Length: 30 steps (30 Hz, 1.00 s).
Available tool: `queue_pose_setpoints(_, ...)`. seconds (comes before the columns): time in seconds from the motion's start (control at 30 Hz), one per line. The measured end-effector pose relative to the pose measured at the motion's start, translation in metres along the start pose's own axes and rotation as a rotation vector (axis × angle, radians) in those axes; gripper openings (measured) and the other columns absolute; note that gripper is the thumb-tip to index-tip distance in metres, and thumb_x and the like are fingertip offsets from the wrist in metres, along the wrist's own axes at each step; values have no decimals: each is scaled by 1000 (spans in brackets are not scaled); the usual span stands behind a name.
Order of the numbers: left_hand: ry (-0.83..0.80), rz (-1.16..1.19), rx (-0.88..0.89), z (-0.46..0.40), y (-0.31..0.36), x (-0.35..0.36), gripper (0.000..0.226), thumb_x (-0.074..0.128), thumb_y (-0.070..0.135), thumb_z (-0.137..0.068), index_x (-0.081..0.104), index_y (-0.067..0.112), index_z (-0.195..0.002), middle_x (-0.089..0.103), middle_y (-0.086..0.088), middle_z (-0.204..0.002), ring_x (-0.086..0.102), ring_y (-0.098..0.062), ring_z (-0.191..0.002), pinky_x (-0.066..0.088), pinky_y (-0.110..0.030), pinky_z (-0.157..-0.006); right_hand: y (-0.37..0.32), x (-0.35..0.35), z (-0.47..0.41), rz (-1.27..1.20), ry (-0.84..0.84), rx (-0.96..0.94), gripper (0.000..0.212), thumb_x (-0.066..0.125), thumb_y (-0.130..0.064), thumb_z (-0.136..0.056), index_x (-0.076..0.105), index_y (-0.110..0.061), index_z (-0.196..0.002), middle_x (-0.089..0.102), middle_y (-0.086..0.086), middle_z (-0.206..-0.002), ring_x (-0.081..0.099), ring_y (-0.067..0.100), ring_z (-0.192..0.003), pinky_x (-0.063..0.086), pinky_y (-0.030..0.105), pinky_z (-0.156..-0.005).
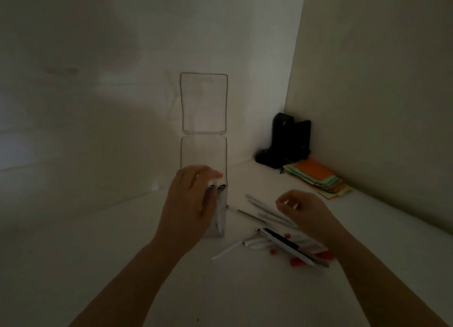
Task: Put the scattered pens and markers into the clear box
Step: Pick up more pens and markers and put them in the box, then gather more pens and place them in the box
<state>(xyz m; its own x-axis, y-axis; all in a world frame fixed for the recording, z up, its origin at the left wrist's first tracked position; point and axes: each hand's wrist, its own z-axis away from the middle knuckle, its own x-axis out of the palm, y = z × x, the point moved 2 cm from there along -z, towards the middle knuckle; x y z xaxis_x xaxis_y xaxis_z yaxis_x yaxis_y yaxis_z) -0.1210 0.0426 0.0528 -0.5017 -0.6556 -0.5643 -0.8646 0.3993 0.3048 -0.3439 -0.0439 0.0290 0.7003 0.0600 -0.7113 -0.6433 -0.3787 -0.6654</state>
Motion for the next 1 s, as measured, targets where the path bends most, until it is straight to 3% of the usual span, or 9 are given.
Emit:
queue_pose_setpoints(0.2, -431, -49, -43, 68, 21, 71, 38, 46, 29, -81, 41, 29, -119, 49, 1, -130, 40, -7, -115, 41, -20, -97, 24, 21, 30, 396, -276, 91, 54, 62, -40, -79, 46, -19, -126, 52, 6, -124, 51, 20, -112, 44, 31, -92)
queue_pose_setpoints(0.4, -524, -207, -273, 73, 26, 91, 52, 38, 30, -92, 20, 17, -139, 28, -4, -148, 27, -20, -136, 23, -29, -112, 27, 48, 42, 581, -171, -109, 33, 42, -24, -88, 47, -16, -120, 48, 7, -122, 45, 25, -115, 41, 36, -88)
queue_pose_setpoints(0.53, -490, -233, -181, 79, 21, 91, 40, 76, 20, -62, 55, 23, -95, 65, 4, -84, 57, -7, -81, 44, -13, -70, 31, 57, 50, 609, -16, -245, 32, 33, -18, -79, 56, -19, -102, 58, 5, -95, 61, 24, -85, 51, 35, -63)
queue_pose_setpoints(0.6, -532, -214, -243, 76, 22, 89, 46, 73, 12, -66, 54, 17, -107, 64, -2, -98, 60, -12, -91, 40, -18, -83, 32, 58, 55, 560, 31, -254, 32, 34, -19, -73, 55, -24, -97, 61, 0, -82, 63, 18, -68, 49, 28, -52)
queue_pose_setpoints(0.67, -569, -171, -328, 68, 26, 87, 46, 44, 6, -88, 32, 10, -131, 44, -11, -131, 46, -21, -118, 33, -23, -99, 38, 58, 59, 389, 31, -275, 40, 34, -16, -75, 49, -23, -111, 64, 3, -96, 65, 21, -79, 49, 27, -66)
queue_pose_setpoints(0.77, -497, -127, -362, 56, 29, 84, 46, 32, 1, -91, 24, 10, -135, 31, -12, -137, 48, -24, -112, 34, -21, -89, 40, 47, 64, 61, 105, -194, 45, 32, -15, -88, 38, -25, -131, 56, 4, -125, 55, 18, -110, 39, 23, -93)
queue_pose_setpoints(0.83, -429, -27, -340, 51, 29, 84, 42, 35, 1, -90, 30, 8, -131, 33, -13, -131, 48, -23, -98, 30, -18, -75, 37, 40, 66, -140, 173, -137, 41, 35, -17, -94, 34, -36, -131, 55, -1, -125, 54, 9, -107, 41, 29, -97)
queue_pose_setpoints(0.93, -461, 22, -274, 44, 33, 93, 35, 39, 6, -88, 41, 9, -123, 42, -12, -121, 42, -16, -84, 27, -16, -68, 31, 34, 67, -296, 211, -120, 54, 39, -14, -94, 28, -59, -120, 57, -24, -105, 57, -1, -78, 56, 34, -72)
queue_pose_setpoints(1.0, -546, 3, -247, 39, 35, 101, 35, 42, 15, -89, 41, 13, -124, 46, -10, -124, 45, -19, -97, 35, -21, -77, 32, 30, 66, -356, 217, -80, 51, 39, -16, -94, 30, -61, -115, 57, -22, -95, 59, 6, -71, 59, 34, -55)
